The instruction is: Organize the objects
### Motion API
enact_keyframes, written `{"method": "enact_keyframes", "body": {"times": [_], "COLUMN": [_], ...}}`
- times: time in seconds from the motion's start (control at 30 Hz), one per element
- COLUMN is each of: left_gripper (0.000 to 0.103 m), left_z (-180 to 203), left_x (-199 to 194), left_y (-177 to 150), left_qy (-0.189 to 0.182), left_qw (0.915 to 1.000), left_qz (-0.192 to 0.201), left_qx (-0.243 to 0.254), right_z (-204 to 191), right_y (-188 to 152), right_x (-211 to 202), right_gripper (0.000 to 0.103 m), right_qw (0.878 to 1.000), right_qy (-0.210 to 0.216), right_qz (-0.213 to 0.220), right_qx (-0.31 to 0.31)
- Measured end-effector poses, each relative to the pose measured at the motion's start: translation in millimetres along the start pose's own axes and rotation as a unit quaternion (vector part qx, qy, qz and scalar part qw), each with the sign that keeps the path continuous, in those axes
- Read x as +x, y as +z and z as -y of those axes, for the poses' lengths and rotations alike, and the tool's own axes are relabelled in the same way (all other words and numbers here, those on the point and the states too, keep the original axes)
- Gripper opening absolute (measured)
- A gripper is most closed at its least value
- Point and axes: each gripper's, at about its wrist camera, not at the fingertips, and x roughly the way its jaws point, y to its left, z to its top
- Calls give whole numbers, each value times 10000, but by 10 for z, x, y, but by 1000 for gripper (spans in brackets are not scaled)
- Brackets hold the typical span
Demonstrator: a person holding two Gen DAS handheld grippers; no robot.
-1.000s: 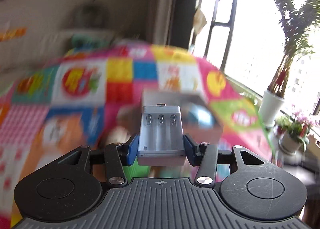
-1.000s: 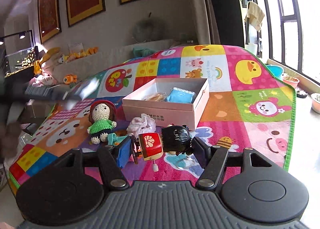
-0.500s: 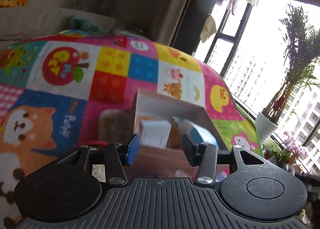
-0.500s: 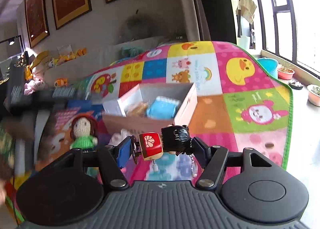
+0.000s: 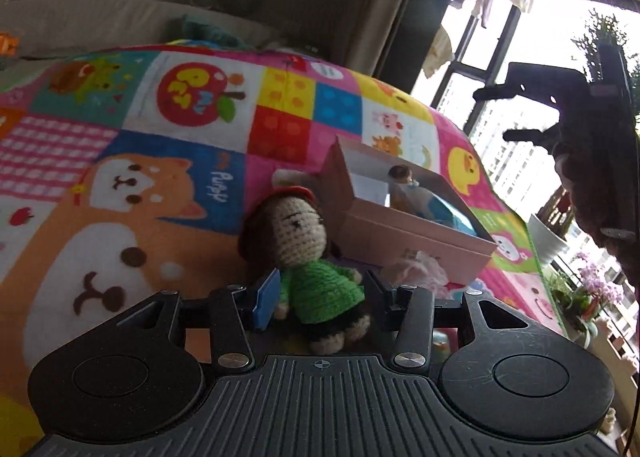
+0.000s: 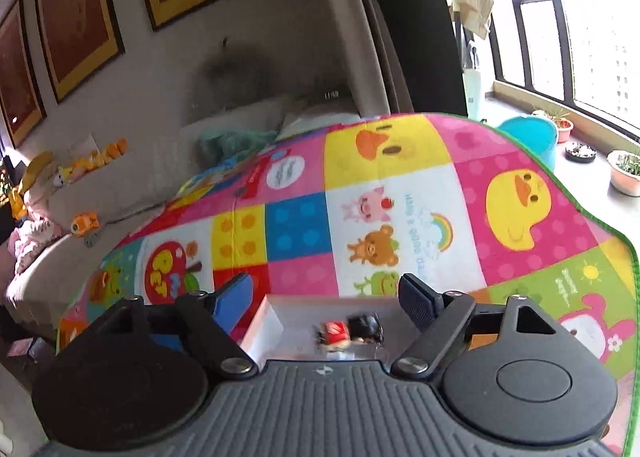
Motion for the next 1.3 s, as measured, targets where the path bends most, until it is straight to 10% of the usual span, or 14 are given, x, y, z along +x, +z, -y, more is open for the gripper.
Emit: {"method": "enact_keyframes", "body": {"times": [0.43, 0.57, 0.7, 0.83, 1.3], "left_gripper": [51, 52, 66, 57, 53], "left_z": [22, 97, 119, 300, 445], "left_x": [308, 691, 1014, 1136, 410], "left_y": [110, 165, 170, 143, -367], "left_qy": [43, 760, 682, 1073, 792], "left_qw": [9996, 9950, 9921, 9914, 9915], "left_qz": [-168, -447, -776, -708, -849], "left_qx": [-238, -459, -712, -235, 582], "right_z": [-12, 68, 124, 155, 183], "right_y": [-1979, -2089, -2156, -2137, -2132], "right_x": [-438, -548, -621, -651, -559], "right_gripper": [85, 86, 92, 100, 103], "right_qw": [9913, 9956, 9967, 9970, 9957], "right_qy": [171, 256, 326, 435, 632], "right_qz": [-689, -462, -268, -91, -402], "right_qx": [-1105, -779, -687, -638, -549]}}
